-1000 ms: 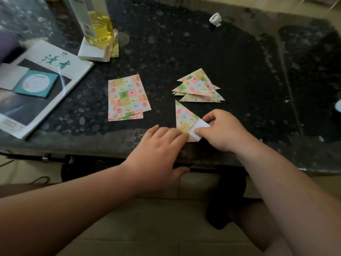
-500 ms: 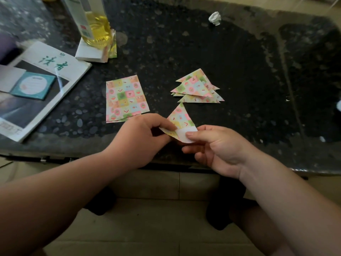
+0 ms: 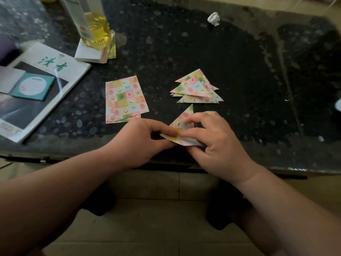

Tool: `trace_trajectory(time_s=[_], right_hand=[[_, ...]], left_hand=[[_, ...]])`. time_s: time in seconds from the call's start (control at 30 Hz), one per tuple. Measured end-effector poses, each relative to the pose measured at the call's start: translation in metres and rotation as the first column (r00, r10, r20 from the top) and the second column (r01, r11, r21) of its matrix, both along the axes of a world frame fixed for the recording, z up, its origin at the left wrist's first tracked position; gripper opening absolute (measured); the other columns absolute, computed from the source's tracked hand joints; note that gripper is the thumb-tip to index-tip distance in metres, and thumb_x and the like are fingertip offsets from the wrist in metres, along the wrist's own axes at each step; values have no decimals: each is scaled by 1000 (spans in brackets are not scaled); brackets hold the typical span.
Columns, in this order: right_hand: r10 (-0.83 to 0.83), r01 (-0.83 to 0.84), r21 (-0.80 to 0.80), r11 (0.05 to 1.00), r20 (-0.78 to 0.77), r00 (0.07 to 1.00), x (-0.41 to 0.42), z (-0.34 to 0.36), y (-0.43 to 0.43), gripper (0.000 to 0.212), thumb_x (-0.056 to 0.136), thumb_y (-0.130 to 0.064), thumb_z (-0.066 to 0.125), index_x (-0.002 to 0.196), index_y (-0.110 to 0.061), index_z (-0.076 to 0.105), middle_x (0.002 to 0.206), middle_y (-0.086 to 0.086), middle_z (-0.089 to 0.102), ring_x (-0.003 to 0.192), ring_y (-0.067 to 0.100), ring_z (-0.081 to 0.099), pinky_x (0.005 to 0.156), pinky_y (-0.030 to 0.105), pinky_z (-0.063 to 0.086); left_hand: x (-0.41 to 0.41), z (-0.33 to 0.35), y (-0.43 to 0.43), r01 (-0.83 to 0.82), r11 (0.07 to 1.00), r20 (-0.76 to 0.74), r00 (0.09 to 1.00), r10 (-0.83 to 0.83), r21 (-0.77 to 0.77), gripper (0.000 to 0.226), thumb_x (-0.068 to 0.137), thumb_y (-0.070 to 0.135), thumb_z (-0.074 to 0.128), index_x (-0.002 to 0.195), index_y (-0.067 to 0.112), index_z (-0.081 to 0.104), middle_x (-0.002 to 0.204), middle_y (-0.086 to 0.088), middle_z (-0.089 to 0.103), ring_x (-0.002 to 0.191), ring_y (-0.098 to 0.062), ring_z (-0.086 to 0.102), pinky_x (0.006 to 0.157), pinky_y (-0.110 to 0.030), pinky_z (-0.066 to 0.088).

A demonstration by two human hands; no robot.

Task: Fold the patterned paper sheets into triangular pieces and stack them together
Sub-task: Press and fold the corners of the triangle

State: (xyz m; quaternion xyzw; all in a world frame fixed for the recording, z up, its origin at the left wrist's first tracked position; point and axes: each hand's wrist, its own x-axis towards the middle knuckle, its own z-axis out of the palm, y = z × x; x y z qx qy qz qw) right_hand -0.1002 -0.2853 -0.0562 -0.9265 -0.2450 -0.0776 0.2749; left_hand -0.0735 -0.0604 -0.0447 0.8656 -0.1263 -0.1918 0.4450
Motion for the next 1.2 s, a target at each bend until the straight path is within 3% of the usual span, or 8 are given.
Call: trace_trajectory(time_s=[0.13,0.27,0.47,0.6,0.73,0.97,1.1,1.2], right_hand=[[23,-24,6,1000,64,998,4,-5,-3,6,87,-9,74,91,-9,78,97,3,72,92,25,62,75,47,52],[73,-74,-2,997,-43,996,1,-5,1,4,82,-7,74,82,-10,72,90,2,70,85,25,62,73,45,52],[36,-52,-100,994,-160,986,0,-13,5,8,82,-19,62,80,-12,66,83,2,65,80,25,57,69,46,53],[44,-61,-101,993,-160,986,1,-13,12,4,80,-16,61,78,-13,63,81,0,62,78,23,54,68,45,53],[69,-85,-92,992,-172,983,3,-13,13,2,80,-15,66,80,-14,67,83,1,65,80,23,56,69,41,51],[56,-65,-128,990,-70,996,0,-12,21,3,81,-11,66,79,-11,68,82,3,61,78,23,53,65,36,47],[19,-29,-143,989,-74,997,3,-15,20,9,82,-11,64,88,-12,70,87,2,60,82,23,52,62,40,48],[3,-20,-160,987,-105,994,5,-18,19,14,82,-16,61,88,-13,74,85,2,59,81,25,53,60,41,50]], left_hand=[[2,0,5,16,982,171,984,-49,189,13,88,41,74,100,42,76,97,22,65,92,-1,60,85,-25,50],[-2,-3,9,49,927,276,948,-160,371,18,90,43,70,102,31,77,97,16,54,97,-8,49,89,-29,42],[-12,-4,6,55,906,376,898,-229,420,32,83,48,69,108,29,65,102,13,57,99,-15,53,91,-36,47],[-12,-7,6,156,892,320,896,-308,423,18,89,40,63,95,28,73,96,10,59,93,-15,53,86,-40,50],[-11,-11,7,178,897,311,896,-318,404,13,93,31,66,99,27,76,96,10,62,94,-15,54,88,-39,49],[-8,-21,12,62,911,534,793,-293,408,16,85,18,63,82,18,78,81,2,60,75,-25,56,66,-45,53],[-1,-24,14,28,921,559,788,-259,388,30,89,23,51,83,17,79,82,2,62,76,-27,56,68,-45,53],[-3,-22,13,62,901,476,832,-283,429,24,93,31,58,96,21,80,90,4,61,86,-25,56,81,-48,53]])
